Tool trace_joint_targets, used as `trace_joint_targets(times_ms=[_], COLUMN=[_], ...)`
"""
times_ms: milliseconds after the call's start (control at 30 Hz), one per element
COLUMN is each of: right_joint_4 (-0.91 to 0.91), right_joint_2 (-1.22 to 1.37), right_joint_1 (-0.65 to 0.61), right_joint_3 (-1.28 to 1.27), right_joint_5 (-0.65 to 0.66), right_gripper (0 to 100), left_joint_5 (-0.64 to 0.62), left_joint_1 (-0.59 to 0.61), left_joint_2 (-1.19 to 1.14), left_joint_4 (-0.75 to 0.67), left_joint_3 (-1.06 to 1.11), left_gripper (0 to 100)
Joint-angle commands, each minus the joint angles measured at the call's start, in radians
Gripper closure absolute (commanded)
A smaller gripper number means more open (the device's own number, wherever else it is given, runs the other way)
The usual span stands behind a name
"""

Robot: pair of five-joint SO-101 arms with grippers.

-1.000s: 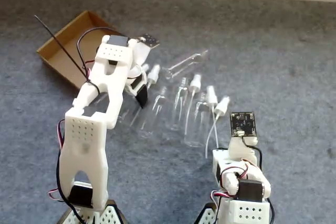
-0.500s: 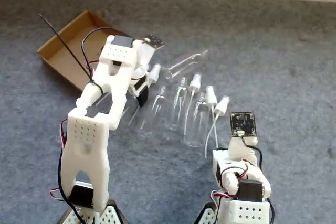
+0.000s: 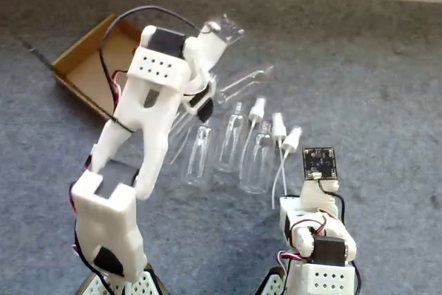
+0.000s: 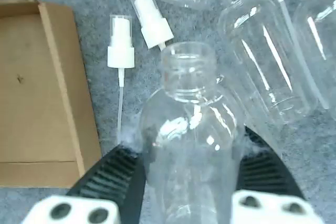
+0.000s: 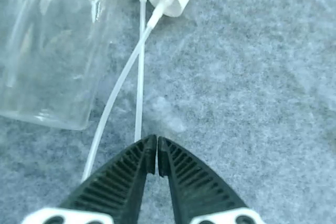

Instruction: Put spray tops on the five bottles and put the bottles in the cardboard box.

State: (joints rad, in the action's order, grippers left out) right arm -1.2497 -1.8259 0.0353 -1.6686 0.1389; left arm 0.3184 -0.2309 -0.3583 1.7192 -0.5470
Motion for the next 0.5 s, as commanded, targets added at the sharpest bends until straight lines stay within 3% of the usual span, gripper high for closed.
trace_joint_targets(times_ms=[0, 200, 467], right_joint_4=[-0.002, -0.002, -0.002], right_joint_2=[-0.010, -0.010, -0.010], right_joint_1=[0.010, 0.010, 0.010], right_joint_3=[-0.143, -0.143, -0.143], right_joint_5=[-0.008, -0.008, -0.008], right_gripper=[99.3, 99.3, 99.3], left_joint_5=[-0.012, -0.012, -0.011], left_joint_1=[-0.050, -0.097, -0.124], left_joint_2=[0.220, 0.452, 0.762], left_joint_4=[0.018, 0.020, 0.012], left_joint_3=[-0.044, 0.015, 0.375], left_gripper=[91, 91, 91])
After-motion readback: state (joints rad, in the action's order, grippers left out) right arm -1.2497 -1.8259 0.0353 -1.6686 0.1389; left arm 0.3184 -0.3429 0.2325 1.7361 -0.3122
